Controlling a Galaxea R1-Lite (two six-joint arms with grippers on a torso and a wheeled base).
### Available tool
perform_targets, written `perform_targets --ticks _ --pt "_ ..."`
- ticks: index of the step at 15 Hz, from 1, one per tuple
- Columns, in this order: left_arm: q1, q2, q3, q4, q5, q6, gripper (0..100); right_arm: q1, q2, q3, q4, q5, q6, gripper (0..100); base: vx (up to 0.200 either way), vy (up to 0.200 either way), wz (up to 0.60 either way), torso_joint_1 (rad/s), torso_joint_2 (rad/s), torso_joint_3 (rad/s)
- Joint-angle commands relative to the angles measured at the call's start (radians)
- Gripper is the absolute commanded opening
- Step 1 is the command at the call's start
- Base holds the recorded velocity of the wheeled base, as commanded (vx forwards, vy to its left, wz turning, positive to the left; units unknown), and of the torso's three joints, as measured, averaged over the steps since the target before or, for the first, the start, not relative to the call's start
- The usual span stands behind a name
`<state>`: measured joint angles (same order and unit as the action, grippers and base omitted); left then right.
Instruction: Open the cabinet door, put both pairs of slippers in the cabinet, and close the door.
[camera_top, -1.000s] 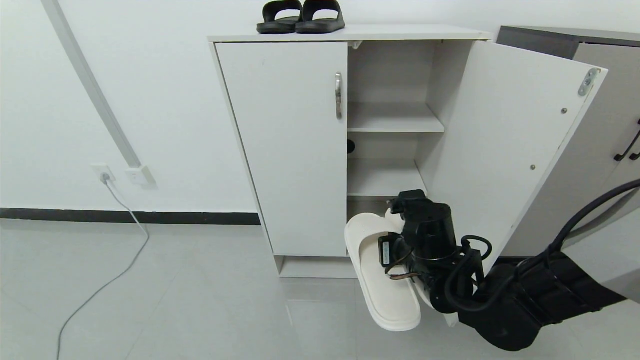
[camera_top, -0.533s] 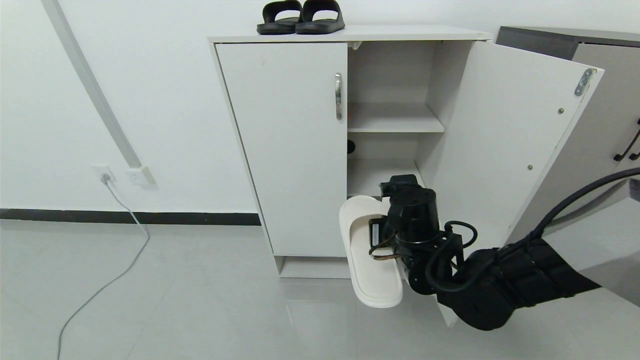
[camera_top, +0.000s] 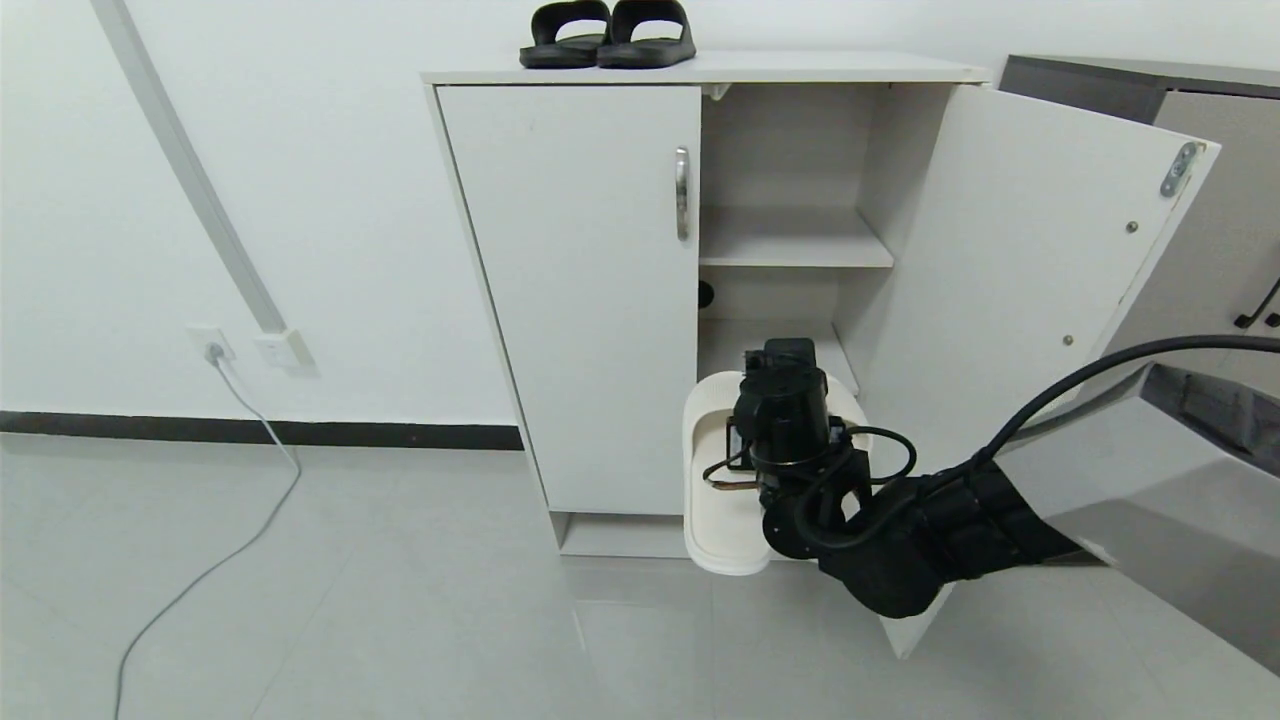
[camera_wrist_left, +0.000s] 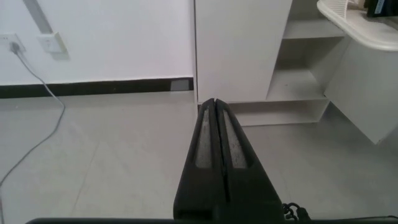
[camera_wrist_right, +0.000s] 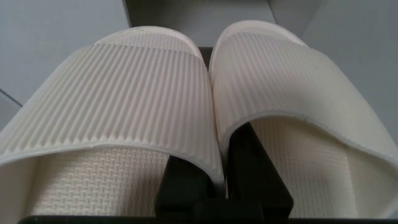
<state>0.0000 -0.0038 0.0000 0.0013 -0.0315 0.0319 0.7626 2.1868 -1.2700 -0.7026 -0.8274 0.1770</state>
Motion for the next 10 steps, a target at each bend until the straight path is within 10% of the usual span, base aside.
perform_targets --ticks 1,10 --pt "0.002 0.004 0.0 -0.001 -0.001 -0.001 0 0.0 0.005 -0.002 -0.002 -0.001 -0.001 0 0.0 -0.2 0.0 0.007 0.01 0.002" --pt "0.002 0.004 0.0 -0.001 -0.001 -0.001 0 -0.002 0.016 0.034 -0.018 0.014 -0.001 0 0.0 -0.022 0.0 0.0 0.0 0.0"
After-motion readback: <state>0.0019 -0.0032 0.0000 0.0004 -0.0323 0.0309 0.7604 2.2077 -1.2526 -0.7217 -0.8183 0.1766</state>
